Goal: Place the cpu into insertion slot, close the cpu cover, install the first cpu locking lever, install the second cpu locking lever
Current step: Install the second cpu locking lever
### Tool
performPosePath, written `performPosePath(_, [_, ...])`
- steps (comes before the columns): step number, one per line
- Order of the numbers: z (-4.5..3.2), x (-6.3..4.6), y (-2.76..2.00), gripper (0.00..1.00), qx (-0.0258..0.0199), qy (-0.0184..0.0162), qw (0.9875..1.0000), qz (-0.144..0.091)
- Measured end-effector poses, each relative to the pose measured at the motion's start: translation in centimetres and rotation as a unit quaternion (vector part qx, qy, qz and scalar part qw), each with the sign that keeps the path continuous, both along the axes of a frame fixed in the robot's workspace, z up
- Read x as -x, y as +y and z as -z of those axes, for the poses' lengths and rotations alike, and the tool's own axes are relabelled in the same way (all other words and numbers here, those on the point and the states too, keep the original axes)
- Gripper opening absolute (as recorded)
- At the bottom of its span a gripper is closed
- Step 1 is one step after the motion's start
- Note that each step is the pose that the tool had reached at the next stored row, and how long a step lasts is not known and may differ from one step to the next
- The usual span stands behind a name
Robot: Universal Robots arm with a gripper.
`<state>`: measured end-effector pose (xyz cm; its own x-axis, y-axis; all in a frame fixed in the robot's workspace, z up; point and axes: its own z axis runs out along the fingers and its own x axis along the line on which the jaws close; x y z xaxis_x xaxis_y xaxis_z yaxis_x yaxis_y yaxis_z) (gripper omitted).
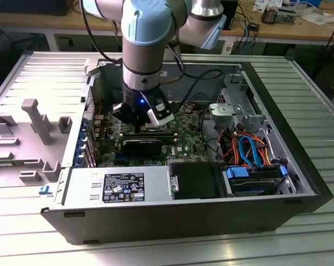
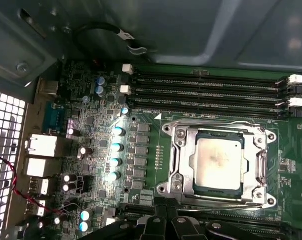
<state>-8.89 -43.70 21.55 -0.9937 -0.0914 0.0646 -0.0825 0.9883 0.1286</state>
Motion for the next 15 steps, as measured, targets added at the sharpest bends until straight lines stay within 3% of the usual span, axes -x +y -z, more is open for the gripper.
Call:
performPosePath(4, [0.4,0.0,0.0,0.11,-0.0058,-0.0001,1.0,-0.002])
performPosePath(15, [0.84,0.18,0.0,0.11,-0.0145,-0.0002,0.9999,-0.002])
